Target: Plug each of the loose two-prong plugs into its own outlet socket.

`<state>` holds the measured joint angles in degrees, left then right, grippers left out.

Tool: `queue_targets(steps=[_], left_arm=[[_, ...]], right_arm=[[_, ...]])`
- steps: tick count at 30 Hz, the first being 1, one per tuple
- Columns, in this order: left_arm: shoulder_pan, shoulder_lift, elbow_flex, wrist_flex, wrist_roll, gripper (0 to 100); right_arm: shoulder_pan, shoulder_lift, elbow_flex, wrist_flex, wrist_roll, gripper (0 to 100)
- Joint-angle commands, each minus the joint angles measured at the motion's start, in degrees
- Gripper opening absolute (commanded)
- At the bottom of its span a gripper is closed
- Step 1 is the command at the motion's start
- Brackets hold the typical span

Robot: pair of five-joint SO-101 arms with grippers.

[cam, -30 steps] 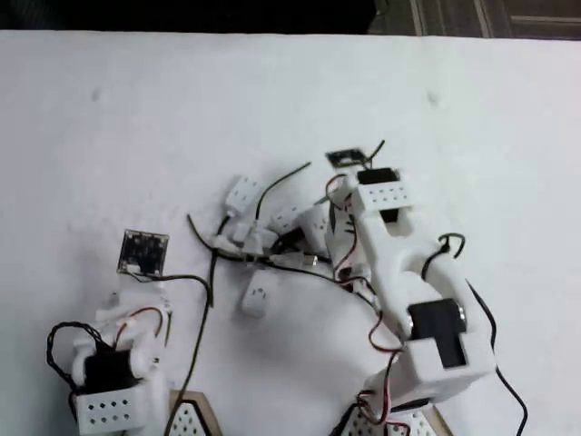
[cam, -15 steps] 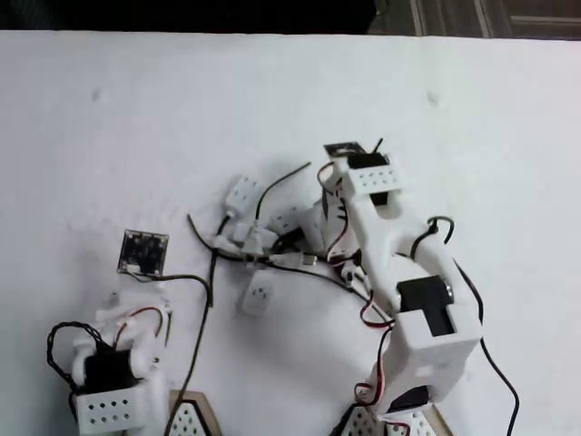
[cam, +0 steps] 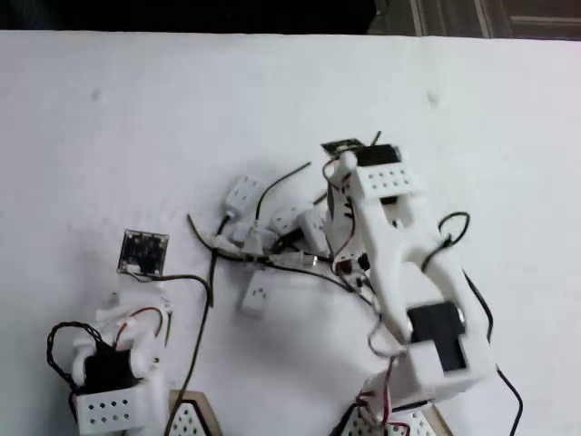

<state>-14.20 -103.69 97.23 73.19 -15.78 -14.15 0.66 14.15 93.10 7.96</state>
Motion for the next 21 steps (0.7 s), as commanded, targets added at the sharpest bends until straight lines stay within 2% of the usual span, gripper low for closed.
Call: queue_targets(steps=[1, 5, 9, 16, 18, 21], left_arm=[[0.75, -0.04, -0.26, 0.09, -0.44, 2], [-0.22, -0.13, -2.73, -0.18, -0.62, 2], [0.22, -0.13, -10.90, -3.25, -0.09, 2], [0.31, -0.13, -20.75, -15.30, 0.70, 2], [0.22, -0.13, -20.92, -20.22, 5.45, 2], [0.22, -0.13, -20.84, -25.05, 16.70, 2]], right_arm=[[-0.13, -12.70, 2.73, 1.36, 2.73, 1.7], [-0.04, -23.60, 7.21, 1.36, 5.19, 1.7], [-1.19, -32.04, 10.46, -0.48, 5.45, 1.7], [-9.01, -45.05, 16.70, -4.44, 3.96, 1.7], [-11.91, -48.48, 18.46, -6.99, 0.70, 1.7], [-17.27, -53.14, 20.66, -10.51, -2.64, 1.7]])
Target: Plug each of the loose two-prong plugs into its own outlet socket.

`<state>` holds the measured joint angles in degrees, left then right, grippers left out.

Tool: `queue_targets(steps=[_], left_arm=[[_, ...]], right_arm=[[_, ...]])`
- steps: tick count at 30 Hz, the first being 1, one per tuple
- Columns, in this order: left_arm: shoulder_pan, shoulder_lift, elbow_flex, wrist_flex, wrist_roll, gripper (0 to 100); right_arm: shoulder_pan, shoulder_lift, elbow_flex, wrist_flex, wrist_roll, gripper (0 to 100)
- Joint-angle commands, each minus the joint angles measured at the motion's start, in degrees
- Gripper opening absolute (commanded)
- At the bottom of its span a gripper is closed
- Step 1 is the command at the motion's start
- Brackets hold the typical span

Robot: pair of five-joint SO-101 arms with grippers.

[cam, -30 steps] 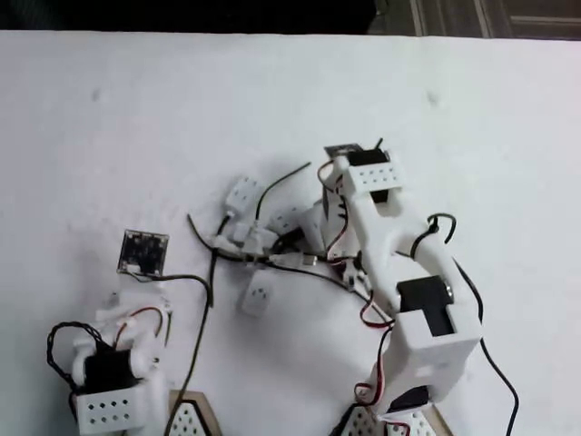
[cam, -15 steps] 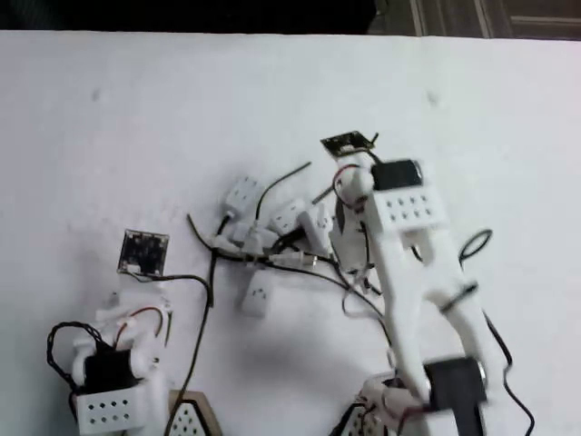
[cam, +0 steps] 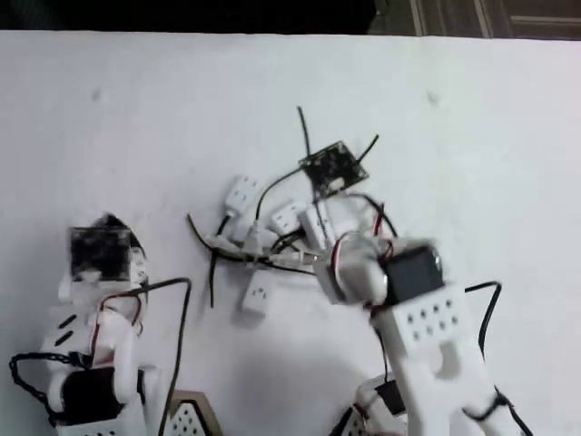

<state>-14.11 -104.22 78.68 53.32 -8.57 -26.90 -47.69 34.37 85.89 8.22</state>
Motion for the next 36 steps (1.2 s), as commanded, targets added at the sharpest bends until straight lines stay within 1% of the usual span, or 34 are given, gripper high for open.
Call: queue_targets(steps=[1, 2, 5, 7, 10, 15, 19, 23, 30, 33, 36], left_arm=[[0.22, 0.40, -2.37, -6.33, 13.45, 2], [0.22, 0.40, -2.64, -8.00, 16.18, 2], [1.89, 0.40, -3.52, -12.13, 19.08, 2], [4.26, 0.57, -4.40, -12.22, 20.66, 2], [9.01, 0.57, -4.57, -12.22, 21.54, 2], [18.07, 0.40, -4.66, -11.34, 21.01, 2], [25.10, 0.40, -4.66, -11.08, 17.32, 2], [30.55, 0.31, -4.75, -9.76, 14.68, 2], [43.03, 0.31, -10.11, 0.62, 8.09, 2], [45.93, 0.31, -11.08, 2.81, 6.59, 2], [46.46, 0.31, -11.08, 3.16, 4.84, 2]], right_arm=[[-6.29, -6.11, 1.05, -4.18, -3.69, 1.7], [-7.96, -7.52, 1.49, -5.32, -4.57, 1.7], [-11.47, -10.51, 2.02, -8.22, -7.12, 1.7], [-12.97, -11.82, 2.02, -9.63, -8.53, 1.7], [-14.90, -13.41, 2.02, -11.38, -10.11, 1.7], [-17.98, -14.29, 2.64, -14.02, -9.93, 1.7], [-21.23, -15.60, 5.80, -16.57, -9.67, 1.7], [-22.90, -17.63, 8.53, -18.95, -9.58, 1.7], [-22.64, -18.15, 12.04, -20.44, -9.49, 1.7], [-22.81, -18.24, 11.96, -20.35, -9.49, 1.7], [-22.81, -18.15, 11.96, -20.26, -9.49, 1.7]])
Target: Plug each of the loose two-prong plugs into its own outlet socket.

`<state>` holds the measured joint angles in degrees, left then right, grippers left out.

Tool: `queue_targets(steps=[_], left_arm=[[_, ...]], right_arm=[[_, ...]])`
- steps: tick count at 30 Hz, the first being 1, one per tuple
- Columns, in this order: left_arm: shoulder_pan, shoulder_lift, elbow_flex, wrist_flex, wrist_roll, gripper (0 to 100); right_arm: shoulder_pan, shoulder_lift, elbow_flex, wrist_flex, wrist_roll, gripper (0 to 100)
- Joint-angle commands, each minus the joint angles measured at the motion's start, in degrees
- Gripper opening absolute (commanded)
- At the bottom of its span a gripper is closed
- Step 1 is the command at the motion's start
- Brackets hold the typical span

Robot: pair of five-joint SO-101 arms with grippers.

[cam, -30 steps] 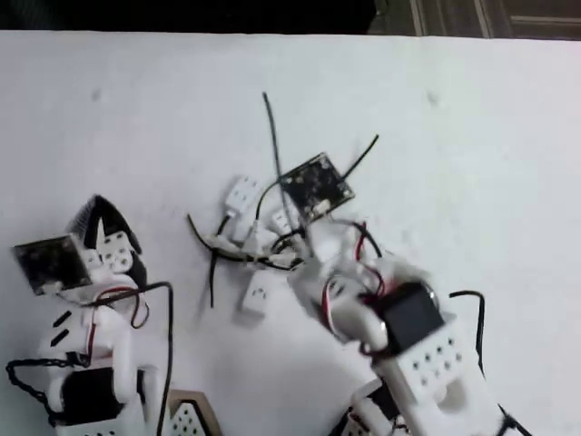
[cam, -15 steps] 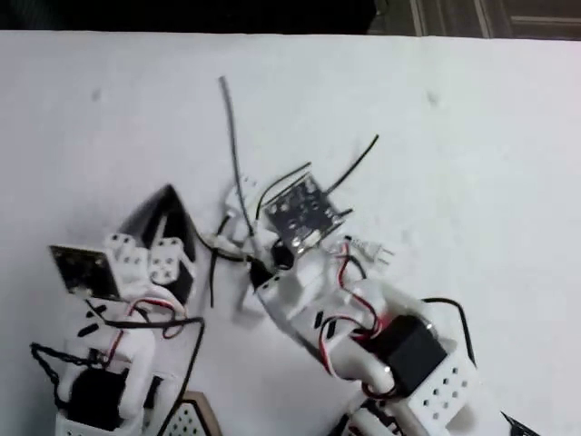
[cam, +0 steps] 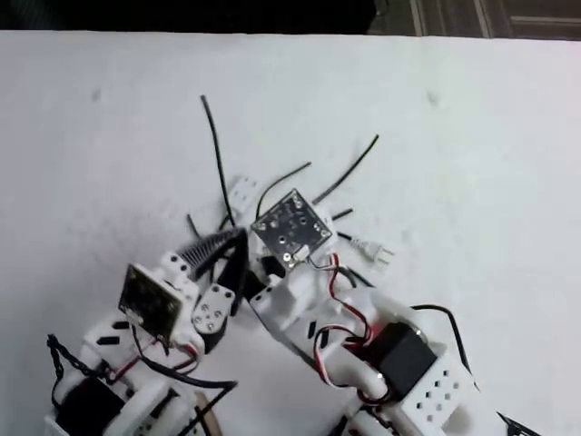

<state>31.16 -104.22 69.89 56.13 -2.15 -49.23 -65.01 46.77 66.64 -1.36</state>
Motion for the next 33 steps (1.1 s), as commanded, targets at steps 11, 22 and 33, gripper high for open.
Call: queue_targets(steps=[11, 22, 33], left_arm=[[-15.78, 0.22, -2.37, -0.18, -2.02, 2], [-7.43, 0.22, -2.37, -0.18, -2.37, 2], [2.33, 0.22, -2.37, 0.97, -8.70, 2]], right_arm=[[-0.40, -6.02, -0.79, 0.22, 0.09, 1.7], [-7.52, -12.62, -0.44, 0.31, 0.09, 1.7], [-8.31, -12.62, 3.52, 0.31, 0.09, 1.7]])
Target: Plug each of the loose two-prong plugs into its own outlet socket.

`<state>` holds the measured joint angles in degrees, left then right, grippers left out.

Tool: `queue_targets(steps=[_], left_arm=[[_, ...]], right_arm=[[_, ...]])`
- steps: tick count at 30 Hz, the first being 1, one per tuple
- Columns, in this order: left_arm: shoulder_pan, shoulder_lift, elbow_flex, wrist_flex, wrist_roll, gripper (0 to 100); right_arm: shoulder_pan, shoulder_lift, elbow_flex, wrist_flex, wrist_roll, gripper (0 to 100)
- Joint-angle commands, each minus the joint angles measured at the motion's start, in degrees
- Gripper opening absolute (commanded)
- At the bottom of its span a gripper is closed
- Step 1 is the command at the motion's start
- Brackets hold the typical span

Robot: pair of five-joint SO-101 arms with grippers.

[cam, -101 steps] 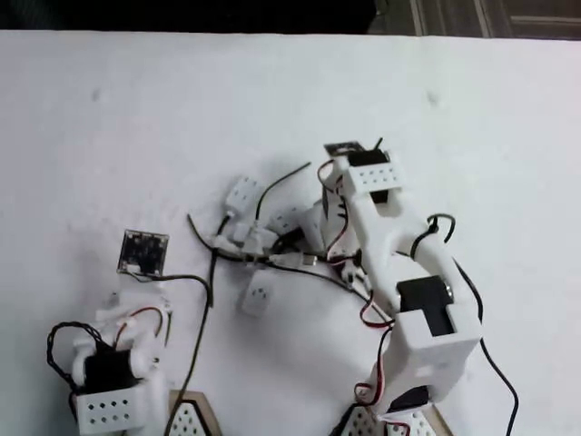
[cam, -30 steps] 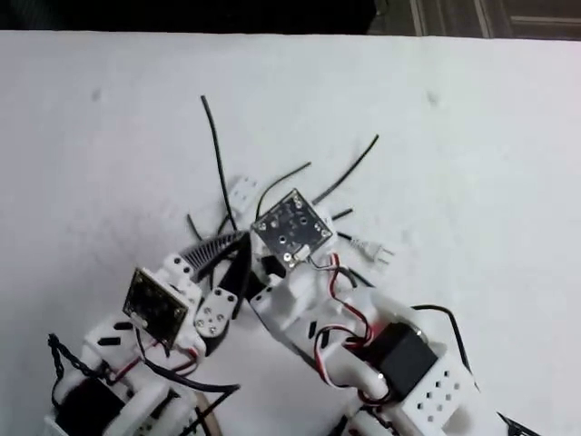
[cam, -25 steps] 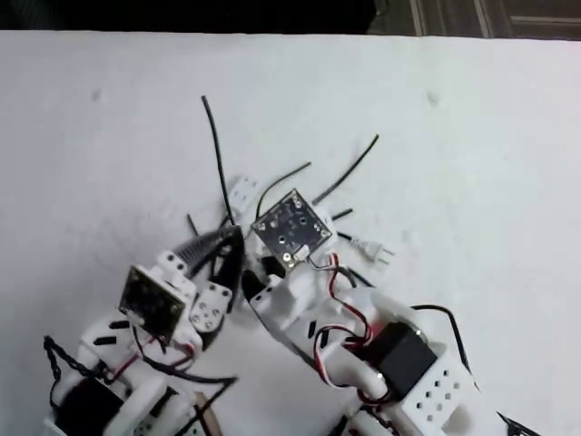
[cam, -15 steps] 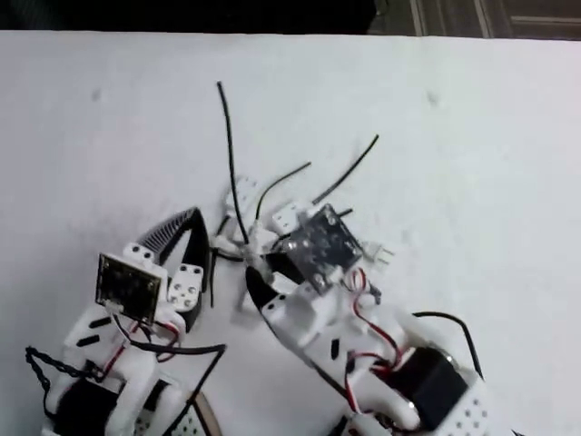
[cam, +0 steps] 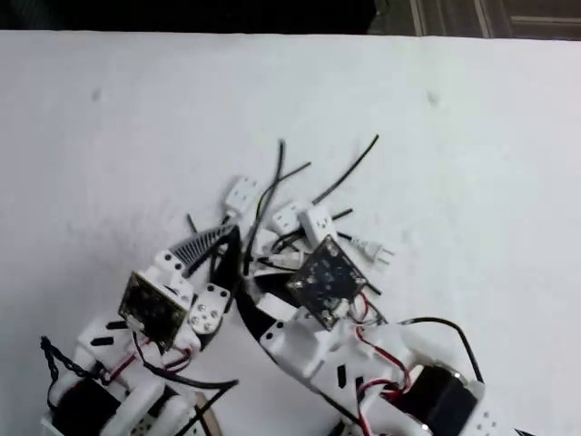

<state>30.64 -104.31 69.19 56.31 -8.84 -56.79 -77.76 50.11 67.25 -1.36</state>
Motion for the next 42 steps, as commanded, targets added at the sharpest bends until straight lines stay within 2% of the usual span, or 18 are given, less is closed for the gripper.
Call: queue_targets(steps=[1, 8, 12, 18, 21, 26, 29, 33, 39, 42], left_arm=[[3.74, 0.31, -1.67, 1.58, -2.46, 2], [6.11, 0.31, -1.67, 3.25, -3.08, 2], [5.32, 0.31, -1.85, 3.16, -7.21, 2], [-6.90, 0.31, -6.07, 2.90, -6.24, 2], [-13.93, 0.40, -6.95, 3.87, -6.24, 2], [-20.00, 0.66, -5.80, 10.99, -6.59, 2], [-20.53, 0.75, -2.20, 11.87, -7.30, 2], [-20.44, 0.84, 2.37, 12.22, -12.31, 2], [-20.35, 1.54, 2.99, 12.40, -12.57, 4], [-20.09, 7.78, 1.05, 12.66, -12.57, 8]], right_arm=[[-0.75, 0.04, 0.26, -0.31, 0.09, 1.7], [-0.75, 0.04, 0.53, -0.22, 0.18, 1.7], [-0.04, -0.13, 0.53, -0.13, 0.18, 1.7], [6.02, 0.04, 0.53, 1.80, 0.18, 1.7], [11.38, 0.13, 0.53, 2.15, 0.09, 1.7], [19.38, 0.22, 0.62, 5.67, -0.09, 1.7], [22.81, 0.22, 2.02, 7.52, 0.00, 1.7], [25.27, 0.22, 4.04, 7.43, 0.09, 1.7], [27.82, 1.80, 4.31, 7.52, 0.09, 1.6], [30.02, 7.16, 3.87, 7.43, 0.00, 1.6]])
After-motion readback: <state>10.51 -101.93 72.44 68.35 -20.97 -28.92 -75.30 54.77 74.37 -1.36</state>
